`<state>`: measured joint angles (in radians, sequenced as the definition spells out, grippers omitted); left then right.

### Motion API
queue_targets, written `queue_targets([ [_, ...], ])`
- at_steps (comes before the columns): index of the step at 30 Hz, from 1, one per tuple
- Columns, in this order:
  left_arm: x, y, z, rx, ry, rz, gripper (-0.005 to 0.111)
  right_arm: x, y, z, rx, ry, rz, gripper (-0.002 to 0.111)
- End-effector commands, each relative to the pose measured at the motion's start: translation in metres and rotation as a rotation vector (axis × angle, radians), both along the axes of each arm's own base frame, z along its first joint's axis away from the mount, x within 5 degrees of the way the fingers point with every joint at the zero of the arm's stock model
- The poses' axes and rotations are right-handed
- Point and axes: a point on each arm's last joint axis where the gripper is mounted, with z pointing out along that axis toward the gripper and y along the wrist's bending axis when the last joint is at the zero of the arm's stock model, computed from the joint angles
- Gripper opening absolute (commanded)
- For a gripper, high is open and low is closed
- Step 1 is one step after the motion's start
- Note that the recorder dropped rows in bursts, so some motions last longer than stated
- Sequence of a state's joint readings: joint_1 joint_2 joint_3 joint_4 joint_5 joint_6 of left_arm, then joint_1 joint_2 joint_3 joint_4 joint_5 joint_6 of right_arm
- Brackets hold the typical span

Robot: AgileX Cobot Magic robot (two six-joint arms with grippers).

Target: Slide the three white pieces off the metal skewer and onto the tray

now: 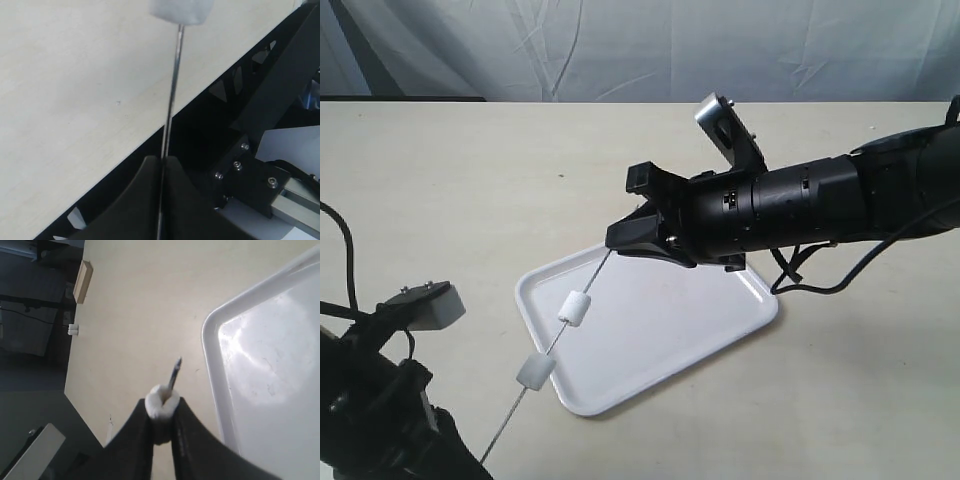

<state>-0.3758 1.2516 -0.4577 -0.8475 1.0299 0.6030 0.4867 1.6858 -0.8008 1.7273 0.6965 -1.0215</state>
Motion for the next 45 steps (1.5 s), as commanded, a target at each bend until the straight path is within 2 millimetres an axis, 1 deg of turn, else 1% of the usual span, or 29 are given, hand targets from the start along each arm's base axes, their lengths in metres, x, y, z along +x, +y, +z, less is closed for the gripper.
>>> queue_targets([
  [1,-0.009,0.002,0.000,0.023,0.079,-0.038,0.000,0.006,-0.006,0.009,-0.027,-0.057,-0.064,0.009],
  [9,-0.008,0.002,0.000,0.025,0.073,-0.036,0.000,0.010,-0.004,0.017,-0.012,-0.080,-0.066,0.009],
  [12,-0.009,0.003,0.000,0.025,0.078,-0.041,0.000,0.010,-0.004,0.017,-0.019,-0.082,-0.072,0.009],
  [19,-0.009,0.003,0.000,0.034,0.075,-0.048,0.000,0.017,-0.011,0.012,-0.096,-0.100,-0.153,0.009],
  [25,-0.009,0.004,0.000,0.037,0.073,-0.049,0.000,0.018,-0.012,0.013,-0.108,-0.109,-0.168,0.009],
  [45,-0.009,0.004,-0.001,0.045,0.065,-0.057,0.000,0.016,-0.027,0.046,-0.137,-0.227,-0.283,0.009],
])
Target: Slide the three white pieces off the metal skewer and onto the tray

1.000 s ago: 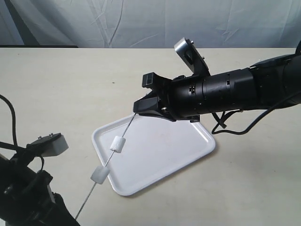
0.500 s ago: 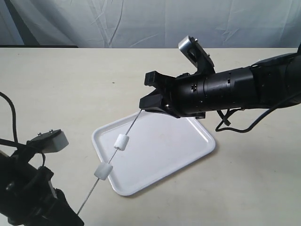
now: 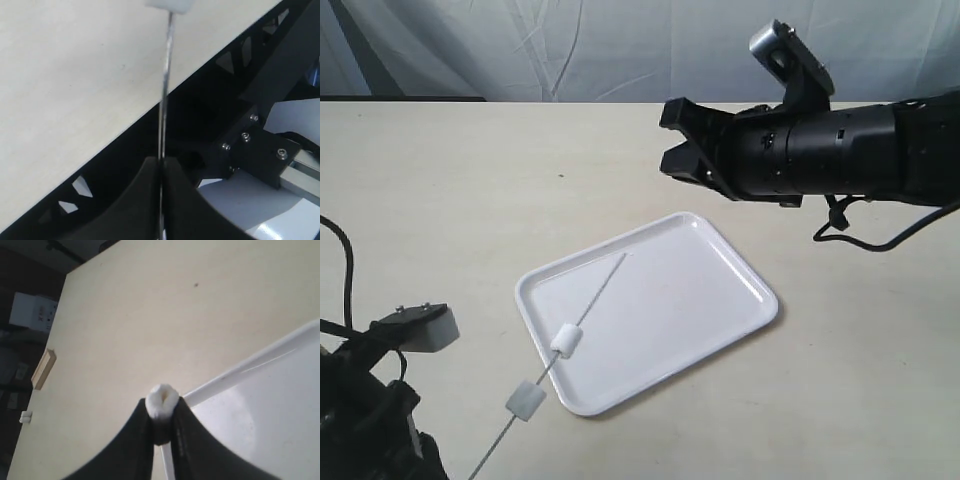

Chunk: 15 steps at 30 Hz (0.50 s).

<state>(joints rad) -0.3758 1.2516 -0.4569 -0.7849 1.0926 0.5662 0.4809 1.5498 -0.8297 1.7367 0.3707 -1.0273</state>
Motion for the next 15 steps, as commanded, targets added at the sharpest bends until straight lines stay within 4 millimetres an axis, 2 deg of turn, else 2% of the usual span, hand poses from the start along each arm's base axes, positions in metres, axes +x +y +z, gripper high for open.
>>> queue_targets([
  [1,-0.002,0.000,0.000,0.003,0.007,-0.008,0.000,0.001,-0.004,0.008,-0.006,-0.032,-0.031,0.009],
  [6,0.002,0.001,-0.001,0.020,-0.034,0.001,0.000,-0.002,-0.001,0.006,-0.016,-0.032,0.023,0.009],
  [12,0.012,-0.002,0.006,0.016,-0.094,0.017,0.000,-0.010,0.001,-0.029,-0.083,0.078,0.120,0.009],
  [15,0.018,-0.002,0.007,0.025,-0.144,0.032,0.000,-0.012,0.001,-0.048,-0.104,0.140,0.128,0.014],
])
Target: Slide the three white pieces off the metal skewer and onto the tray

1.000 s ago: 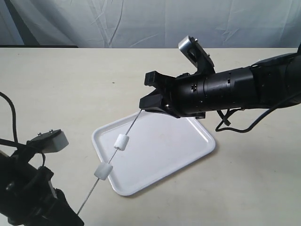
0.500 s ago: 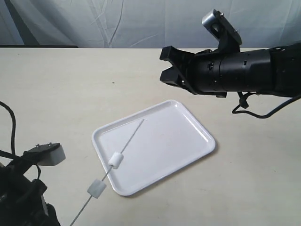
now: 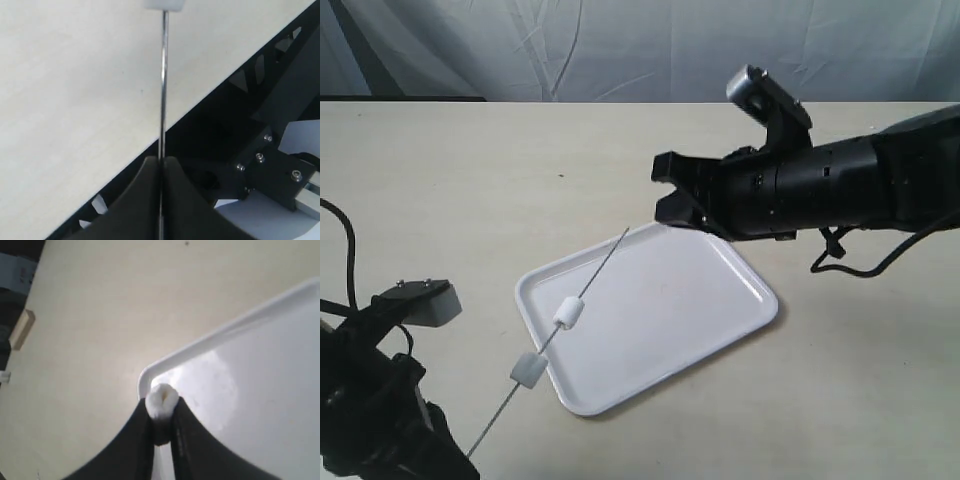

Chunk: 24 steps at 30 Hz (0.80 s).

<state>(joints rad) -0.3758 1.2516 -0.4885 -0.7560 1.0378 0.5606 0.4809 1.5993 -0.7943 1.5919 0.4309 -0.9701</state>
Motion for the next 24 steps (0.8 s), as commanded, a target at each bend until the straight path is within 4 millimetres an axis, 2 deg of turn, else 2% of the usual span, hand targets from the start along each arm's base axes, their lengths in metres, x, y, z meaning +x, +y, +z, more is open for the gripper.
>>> queue_targets([
  [1,0.008,-0.001,0.003,0.010,-0.077,0.022,0.000,-0.004,0.000,-0.025,-0.033,0.083,0.027,0.016],
  [4,0.014,0.000,0.002,0.025,-0.131,0.054,0.000,-0.004,0.002,-0.039,-0.041,0.134,0.035,0.023],
  [8,0.020,-0.003,-0.001,0.012,-0.133,0.113,0.000,-0.003,0.003,-0.050,-0.043,0.174,0.035,0.023],
  [14,0.028,-0.005,-0.015,0.044,-0.101,0.128,0.000,-0.003,0.004,-0.051,-0.041,0.176,0.045,0.023],
  [19,0.031,-0.008,-0.018,0.021,-0.092,0.147,0.000,-0.008,0.011,-0.045,0.039,0.157,0.142,0.024],
  [21,0.032,-0.011,-0.017,-0.016,-0.091,0.161,0.000,-0.010,0.015,-0.041,0.088,0.127,0.199,0.028],
  [24,0.033,-0.017,-0.012,-0.100,-0.092,0.166,0.000,-0.011,0.018,-0.035,0.155,0.117,0.218,0.042],
])
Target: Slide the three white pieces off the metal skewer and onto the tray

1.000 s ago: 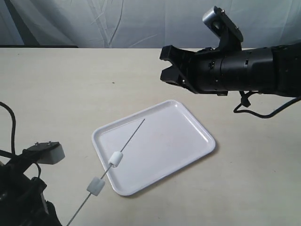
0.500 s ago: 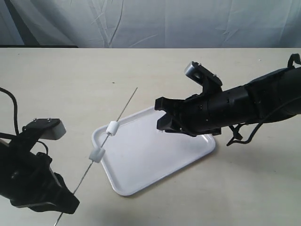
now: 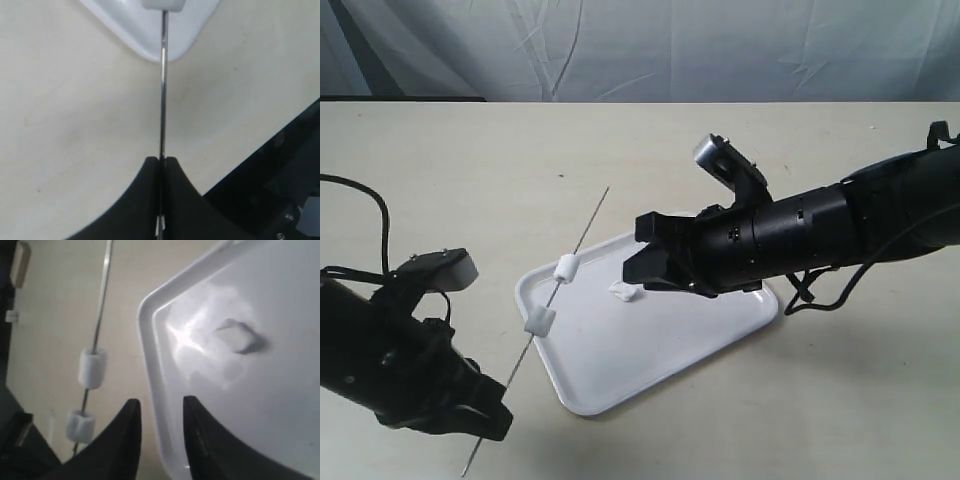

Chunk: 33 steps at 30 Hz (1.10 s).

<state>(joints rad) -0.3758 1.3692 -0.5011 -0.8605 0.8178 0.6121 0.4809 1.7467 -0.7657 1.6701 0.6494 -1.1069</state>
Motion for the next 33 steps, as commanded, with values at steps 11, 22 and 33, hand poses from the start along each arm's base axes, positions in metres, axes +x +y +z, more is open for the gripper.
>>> queue_targets([
  [11,-0.001,-0.014,0.012,-0.192,0.017,-0.017,0.000,-0.007,0.008,0.014,0.156,-0.041,0.110,0.047],
  [22,-0.007,-0.018,0.017,-0.263,0.048,-0.082,0.000,-0.001,0.013,0.024,0.185,-0.075,0.124,0.047],
  [33,-0.002,-0.017,0.015,-0.233,-0.006,-0.056,0.000,-0.001,0.013,0.025,0.188,-0.075,0.126,0.021],
])
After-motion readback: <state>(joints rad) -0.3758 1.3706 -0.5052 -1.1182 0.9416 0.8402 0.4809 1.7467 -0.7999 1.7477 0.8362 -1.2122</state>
